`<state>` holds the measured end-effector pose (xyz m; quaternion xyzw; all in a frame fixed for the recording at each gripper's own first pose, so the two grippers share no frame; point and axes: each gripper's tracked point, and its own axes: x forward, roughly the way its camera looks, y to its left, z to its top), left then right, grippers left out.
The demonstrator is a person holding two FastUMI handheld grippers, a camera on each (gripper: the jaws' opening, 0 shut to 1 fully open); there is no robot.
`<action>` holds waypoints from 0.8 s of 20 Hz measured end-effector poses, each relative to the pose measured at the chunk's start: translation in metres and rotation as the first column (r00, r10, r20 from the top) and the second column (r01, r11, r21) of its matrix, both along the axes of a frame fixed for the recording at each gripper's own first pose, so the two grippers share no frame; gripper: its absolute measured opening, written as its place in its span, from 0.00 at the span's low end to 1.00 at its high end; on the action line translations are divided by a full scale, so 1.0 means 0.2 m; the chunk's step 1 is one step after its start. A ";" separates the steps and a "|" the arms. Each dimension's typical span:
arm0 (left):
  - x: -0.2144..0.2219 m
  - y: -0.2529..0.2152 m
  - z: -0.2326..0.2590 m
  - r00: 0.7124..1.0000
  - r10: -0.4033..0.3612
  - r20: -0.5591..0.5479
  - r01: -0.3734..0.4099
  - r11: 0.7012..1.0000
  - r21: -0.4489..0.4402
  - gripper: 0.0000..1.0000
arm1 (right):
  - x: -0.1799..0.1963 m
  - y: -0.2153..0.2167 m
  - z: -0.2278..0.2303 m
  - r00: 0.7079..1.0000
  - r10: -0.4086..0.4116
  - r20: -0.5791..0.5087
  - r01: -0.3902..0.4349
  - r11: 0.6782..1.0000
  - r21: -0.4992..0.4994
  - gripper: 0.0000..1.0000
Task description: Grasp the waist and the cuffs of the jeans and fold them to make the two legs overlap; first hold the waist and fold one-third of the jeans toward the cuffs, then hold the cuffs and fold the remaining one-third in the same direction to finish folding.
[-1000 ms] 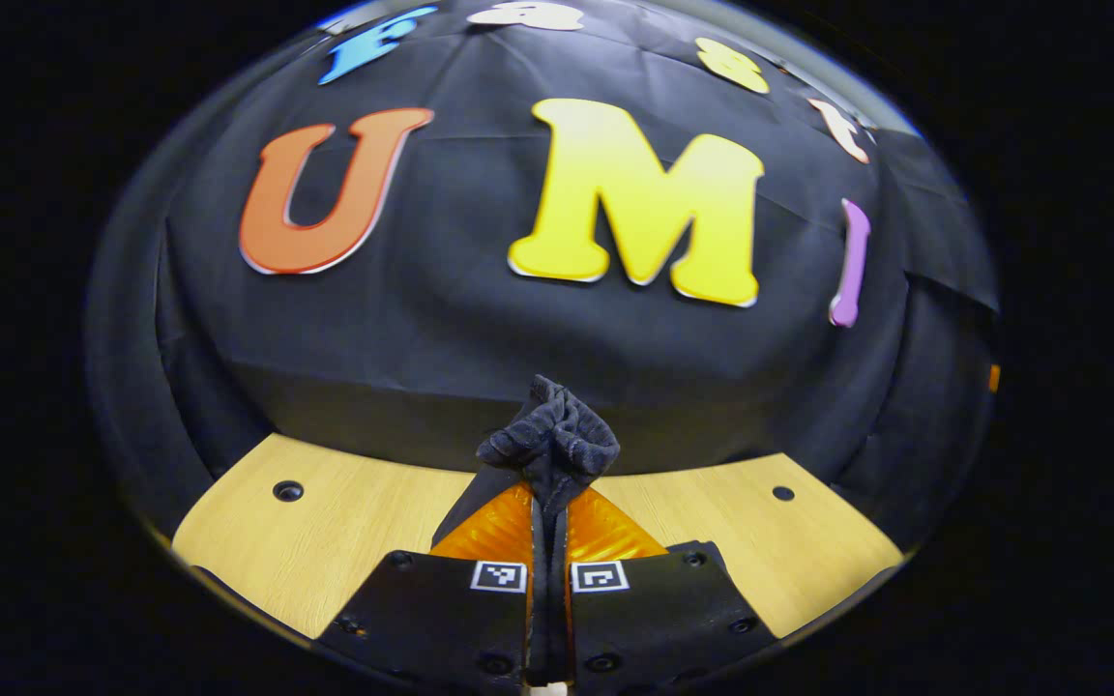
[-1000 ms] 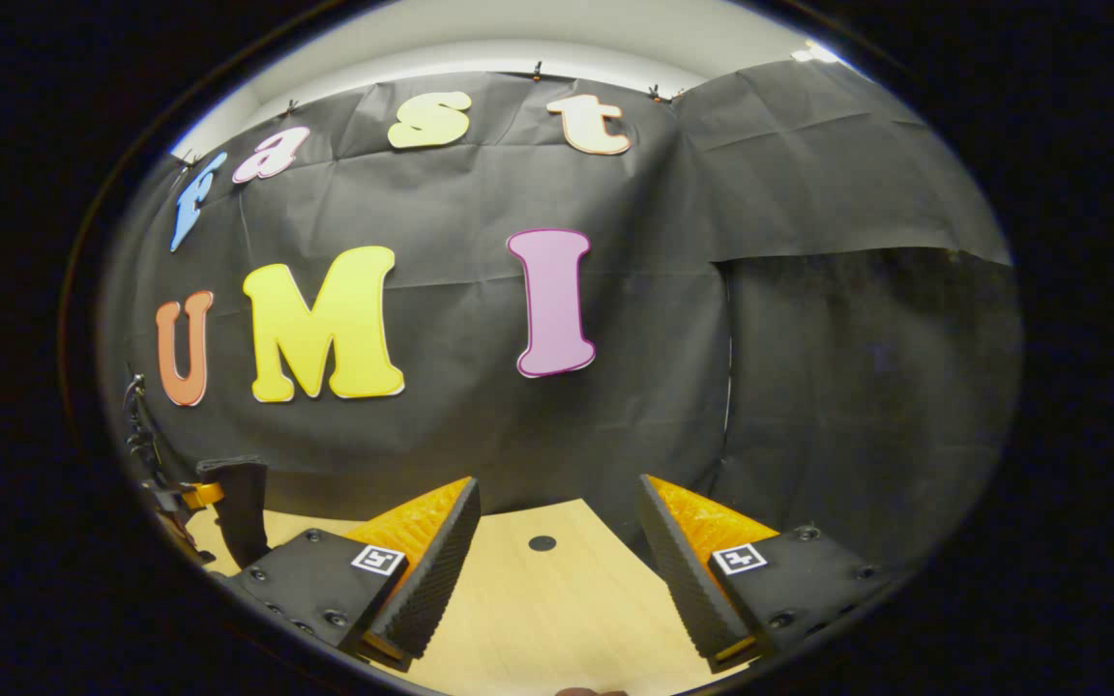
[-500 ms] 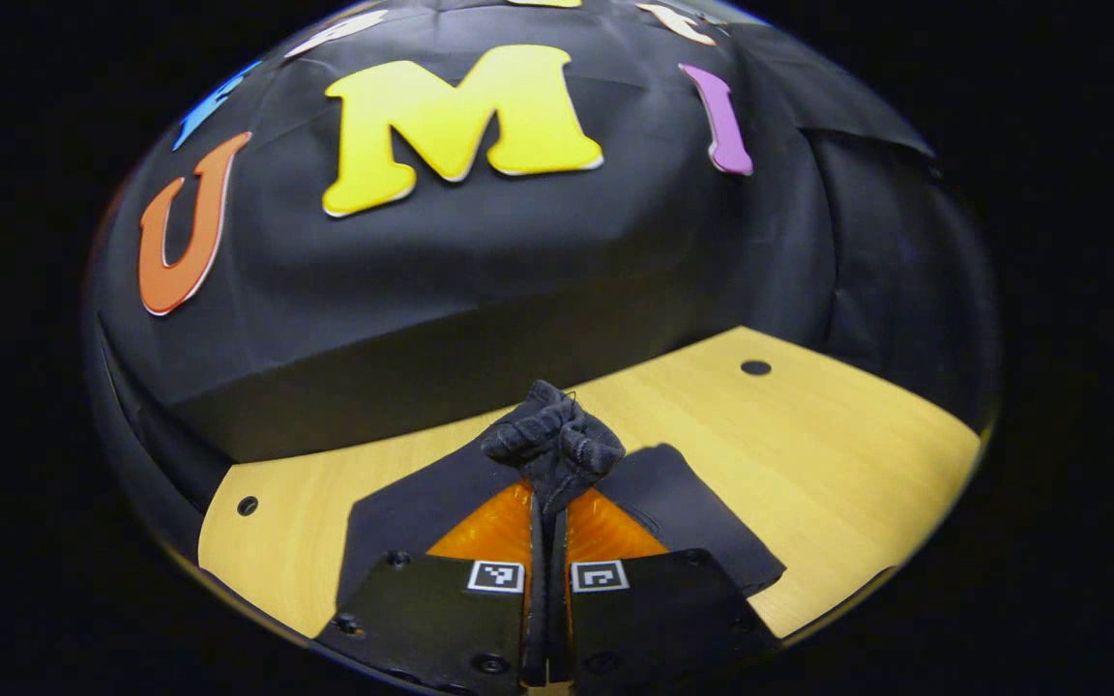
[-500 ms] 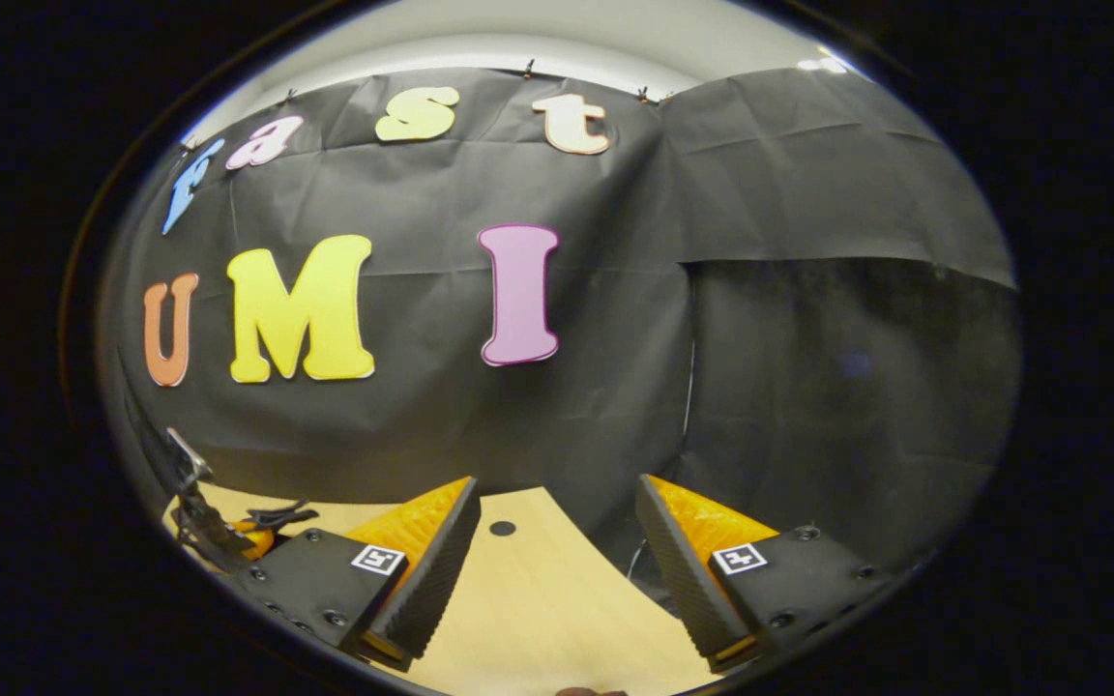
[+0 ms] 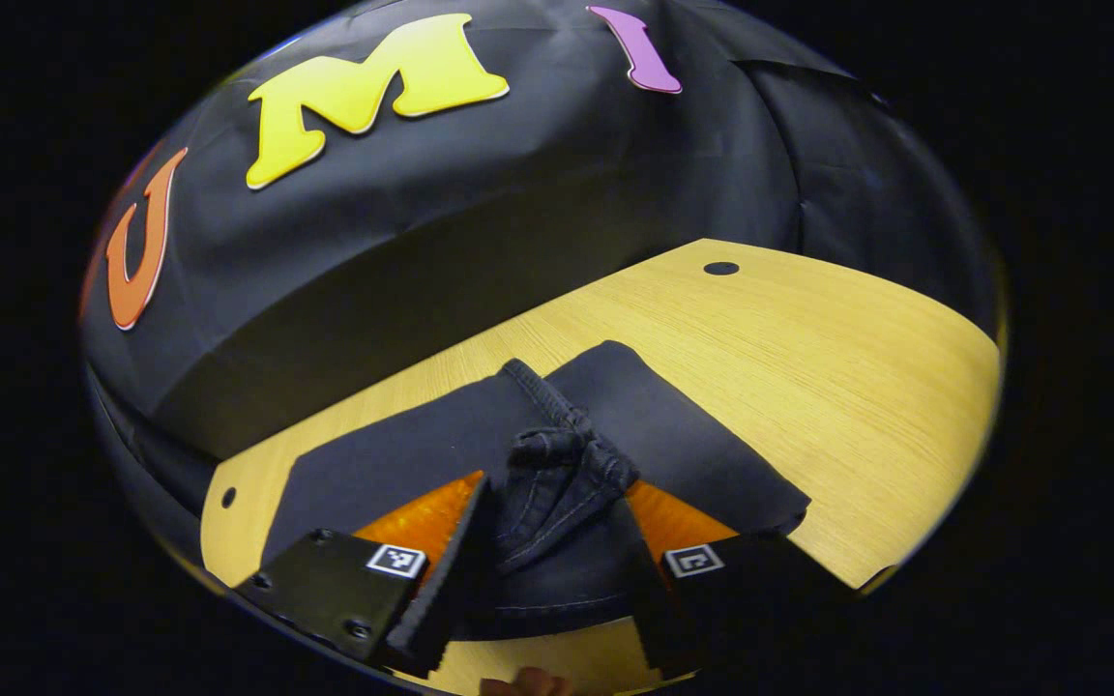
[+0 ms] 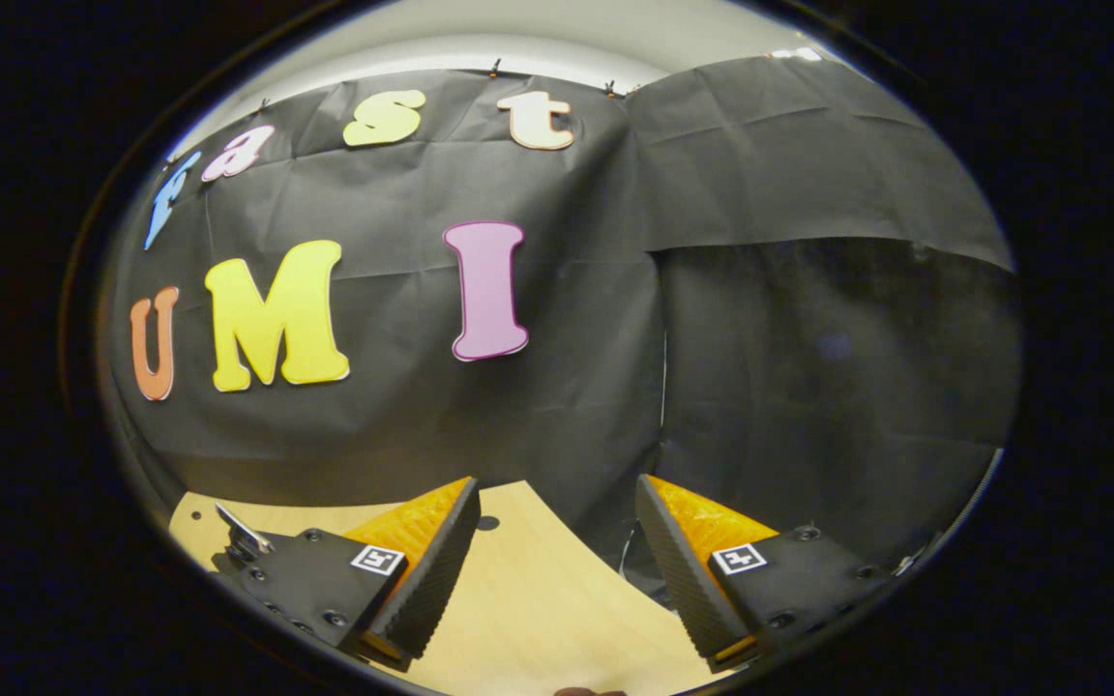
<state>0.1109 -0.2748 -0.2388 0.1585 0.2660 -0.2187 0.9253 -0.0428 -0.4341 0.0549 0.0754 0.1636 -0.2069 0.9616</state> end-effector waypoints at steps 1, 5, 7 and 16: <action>-0.02 -0.01 0.02 1.000 -0.002 -0.003 0.002 1.000 -0.017 0.80 | 0.02 0.03 -0.01 1.000 0.013 0.000 -0.013 1.000 -0.001 1.00; -0.03 -0.01 0.23 0.999 -0.002 0.046 0.006 0.996 -0.085 1.00 | 0.10 0.14 -0.05 0.998 0.069 0.001 -0.069 0.997 0.017 0.99; -0.03 0.03 0.37 0.996 0.012 0.089 -0.001 0.993 -0.121 1.00 | 0.14 0.21 -0.06 0.995 0.098 0.010 -0.098 0.994 0.037 0.99; -0.10 0.73 1.04 0.937 0.281 0.207 -0.217 0.934 -0.284 0.99 | 0.42 0.69 -0.10 0.961 0.265 0.085 -0.274 0.952 0.135 1.00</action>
